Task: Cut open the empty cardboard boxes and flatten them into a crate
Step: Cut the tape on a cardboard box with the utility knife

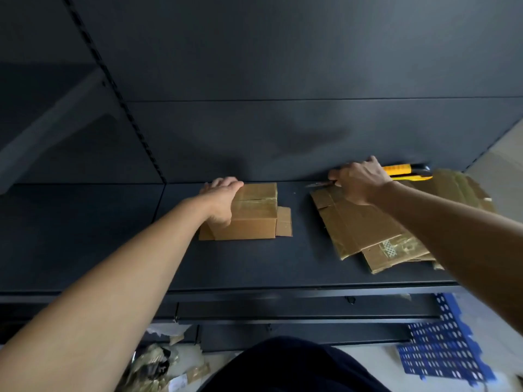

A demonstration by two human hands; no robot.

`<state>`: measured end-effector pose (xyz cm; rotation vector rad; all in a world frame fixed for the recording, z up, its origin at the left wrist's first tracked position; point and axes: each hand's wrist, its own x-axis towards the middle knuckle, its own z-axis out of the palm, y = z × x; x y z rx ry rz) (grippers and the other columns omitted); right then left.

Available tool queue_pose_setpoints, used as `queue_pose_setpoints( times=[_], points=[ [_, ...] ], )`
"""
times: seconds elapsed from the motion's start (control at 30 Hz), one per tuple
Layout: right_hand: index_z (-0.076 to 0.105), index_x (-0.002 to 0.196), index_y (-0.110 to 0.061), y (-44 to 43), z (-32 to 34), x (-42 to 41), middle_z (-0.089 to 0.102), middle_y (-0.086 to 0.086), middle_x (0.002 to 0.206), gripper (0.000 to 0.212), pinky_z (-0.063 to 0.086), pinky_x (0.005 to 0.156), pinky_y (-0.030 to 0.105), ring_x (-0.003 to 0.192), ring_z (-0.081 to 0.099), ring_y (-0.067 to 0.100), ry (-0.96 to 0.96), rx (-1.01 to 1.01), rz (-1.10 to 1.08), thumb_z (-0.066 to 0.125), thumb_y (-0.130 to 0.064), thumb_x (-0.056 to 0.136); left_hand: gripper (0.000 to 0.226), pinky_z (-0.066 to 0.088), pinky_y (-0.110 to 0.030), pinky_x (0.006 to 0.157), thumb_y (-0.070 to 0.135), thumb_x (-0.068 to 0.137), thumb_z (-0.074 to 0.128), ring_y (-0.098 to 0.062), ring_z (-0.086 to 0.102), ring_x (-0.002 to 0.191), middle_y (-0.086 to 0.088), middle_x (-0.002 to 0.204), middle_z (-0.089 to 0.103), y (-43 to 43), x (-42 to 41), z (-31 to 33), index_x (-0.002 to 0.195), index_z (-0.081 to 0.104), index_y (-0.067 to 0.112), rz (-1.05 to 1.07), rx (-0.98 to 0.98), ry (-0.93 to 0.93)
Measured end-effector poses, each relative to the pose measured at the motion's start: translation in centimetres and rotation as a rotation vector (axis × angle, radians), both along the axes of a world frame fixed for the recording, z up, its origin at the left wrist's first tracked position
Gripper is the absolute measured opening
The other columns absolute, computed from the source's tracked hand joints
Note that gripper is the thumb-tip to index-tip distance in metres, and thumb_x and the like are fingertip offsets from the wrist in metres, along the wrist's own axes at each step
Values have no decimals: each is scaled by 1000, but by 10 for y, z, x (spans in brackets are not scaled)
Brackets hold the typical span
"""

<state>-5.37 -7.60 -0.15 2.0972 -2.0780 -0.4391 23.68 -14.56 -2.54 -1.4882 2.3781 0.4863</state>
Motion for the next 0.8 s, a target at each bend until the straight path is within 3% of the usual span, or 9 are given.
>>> queue_pose_setpoints(
  times=[0.1,0.17,0.27,0.4,0.57,0.7,0.8],
  points=[
    [58,105,-29,-12,-4,34,63,9,101,17,43,72,31,86,59,28,-437,16,-177,45,-26,94,80,25,-41,106,-10,71,47,-28,20,128,0,143,13,10,-21,3,142,27,21,-67,-163,-2],
    [55,100,-18,-22,-17,58,63,13,97,17,47,65,30,76,56,27,-718,38,-254,39,-24,98,69,29,-43,105,-12,73,47,-26,27,122,-4,135,24,19,-30,-1,136,37,15,-139,-280,33],
    [51,120,-3,-29,-34,76,56,7,73,31,47,51,27,55,55,20,-1048,64,-426,34,-20,101,51,38,-41,102,-6,82,53,-23,34,123,-5,130,36,28,-28,-11,130,46,10,-179,-364,125],
    [47,133,-15,-30,-45,80,55,7,71,35,52,53,32,51,54,17,-1303,216,-567,32,-19,102,38,42,-41,98,4,87,56,-20,38,121,-3,124,43,34,-23,-22,123,51,10,-208,-415,137],
    [52,124,-13,-30,-50,79,55,9,69,29,51,45,29,43,53,14,-1410,235,-621,33,-18,103,45,39,-44,100,33,86,64,-21,39,122,-2,127,45,32,-30,-28,124,51,11,-115,-349,177],
    [49,123,-17,-28,-52,78,53,9,75,27,47,43,27,49,53,16,-1493,284,-587,32,-16,103,48,39,-45,98,33,79,71,-22,40,117,-2,123,46,23,-36,-26,117,51,13,-60,-265,176],
    [48,111,-12,-28,-51,73,53,10,70,17,49,45,29,49,53,19,-1367,259,-516,35,-18,102,46,37,-40,88,31,70,73,-20,36,107,2,110,40,15,-41,-20,103,44,20,-32,-170,139]
  ],
)
